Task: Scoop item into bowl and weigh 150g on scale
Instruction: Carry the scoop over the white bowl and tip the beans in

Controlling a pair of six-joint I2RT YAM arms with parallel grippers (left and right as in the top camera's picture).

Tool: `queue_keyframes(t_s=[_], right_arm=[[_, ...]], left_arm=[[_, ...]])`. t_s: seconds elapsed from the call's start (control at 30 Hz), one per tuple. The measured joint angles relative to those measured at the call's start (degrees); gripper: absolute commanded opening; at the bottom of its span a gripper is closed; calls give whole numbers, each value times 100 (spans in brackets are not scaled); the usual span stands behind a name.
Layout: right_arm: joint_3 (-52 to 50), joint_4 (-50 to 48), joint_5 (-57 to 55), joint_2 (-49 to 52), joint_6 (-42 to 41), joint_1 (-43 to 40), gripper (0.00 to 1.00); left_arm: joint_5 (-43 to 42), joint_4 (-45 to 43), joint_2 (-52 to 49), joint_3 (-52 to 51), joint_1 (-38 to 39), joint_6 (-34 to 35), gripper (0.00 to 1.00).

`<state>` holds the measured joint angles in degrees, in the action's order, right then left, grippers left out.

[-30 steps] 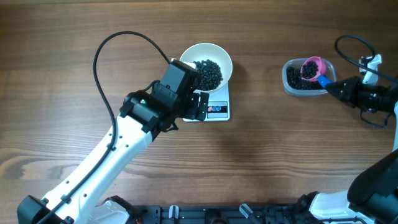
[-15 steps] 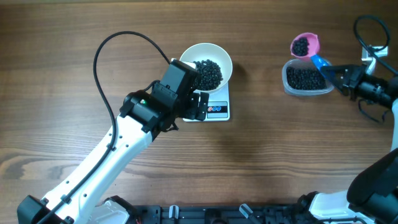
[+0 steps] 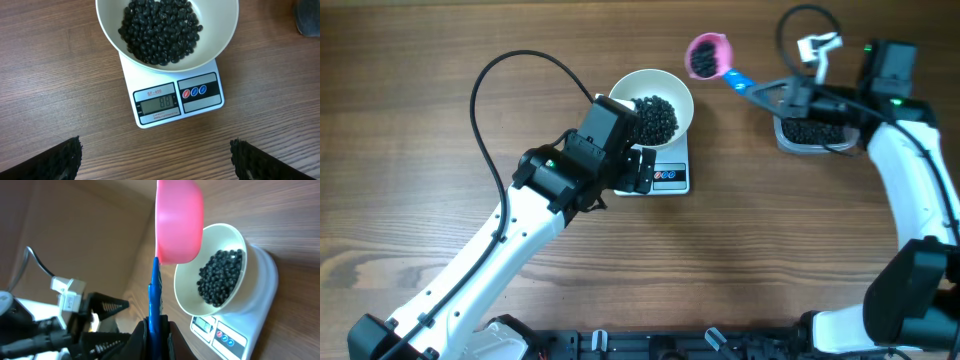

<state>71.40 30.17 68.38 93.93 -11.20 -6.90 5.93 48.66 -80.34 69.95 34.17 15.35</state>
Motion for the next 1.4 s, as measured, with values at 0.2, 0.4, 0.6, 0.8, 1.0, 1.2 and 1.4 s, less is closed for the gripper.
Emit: queue_keyframes(t_s=[0.2, 0.4, 0.6, 0.8, 1.0, 1.2, 1.4], right_arm=[[0, -466, -1084, 0, 131, 909, 4], [0, -496, -1838, 0, 778, 1425, 5], [0, -492, -2374, 0, 1314, 1711, 4], [0, -367, -3198, -96, 1801, 1958, 4], [0, -302, -3952, -365, 2343, 2199, 5], [0, -302, -4124, -448, 2833, 2299, 4], [0, -302, -4168, -483, 3195, 2299, 4]], left_arm=[[0, -2, 0, 0, 0, 0, 100], [0, 0, 0, 0, 0, 0, 100], [0, 0, 0, 0, 0, 0, 100], [0, 0, 0, 0, 0, 0, 100], [0, 0, 0, 0, 0, 0, 100], [0, 0, 0, 0, 0, 0, 100], [0, 0, 0, 0, 0, 0, 100]])
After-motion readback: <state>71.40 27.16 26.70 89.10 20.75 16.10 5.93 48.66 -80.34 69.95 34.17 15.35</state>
